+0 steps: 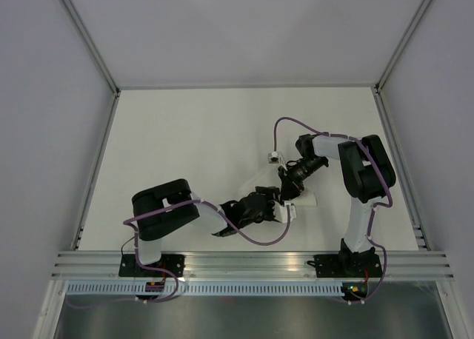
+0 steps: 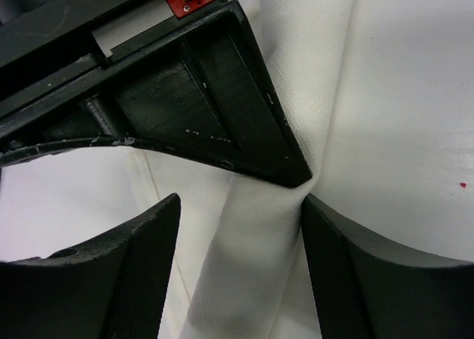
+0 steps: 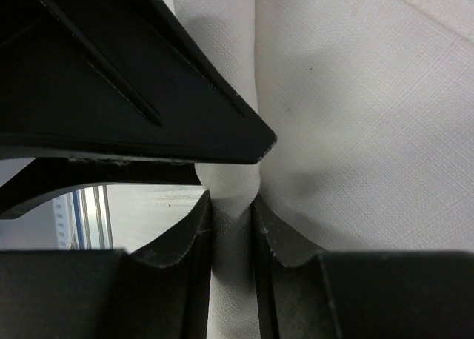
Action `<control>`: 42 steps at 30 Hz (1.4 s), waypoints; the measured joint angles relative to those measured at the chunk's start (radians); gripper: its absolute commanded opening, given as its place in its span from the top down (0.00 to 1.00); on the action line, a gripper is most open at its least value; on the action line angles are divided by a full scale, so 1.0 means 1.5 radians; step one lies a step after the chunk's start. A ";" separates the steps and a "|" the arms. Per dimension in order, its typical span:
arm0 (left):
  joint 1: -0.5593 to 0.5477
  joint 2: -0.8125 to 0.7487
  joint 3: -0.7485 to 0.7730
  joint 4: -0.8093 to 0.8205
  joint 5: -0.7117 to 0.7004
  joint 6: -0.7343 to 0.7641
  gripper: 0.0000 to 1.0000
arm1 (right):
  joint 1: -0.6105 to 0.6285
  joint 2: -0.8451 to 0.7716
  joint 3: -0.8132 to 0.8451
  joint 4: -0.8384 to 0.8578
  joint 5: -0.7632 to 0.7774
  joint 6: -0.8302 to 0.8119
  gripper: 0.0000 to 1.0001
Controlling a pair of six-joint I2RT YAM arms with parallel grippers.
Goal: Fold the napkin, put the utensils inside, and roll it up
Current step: Roll the napkin with the utensil
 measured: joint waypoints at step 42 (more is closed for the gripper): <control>0.167 0.055 0.246 -0.393 0.449 -0.249 0.98 | -0.233 -0.144 0.059 -0.127 -0.005 -0.100 0.36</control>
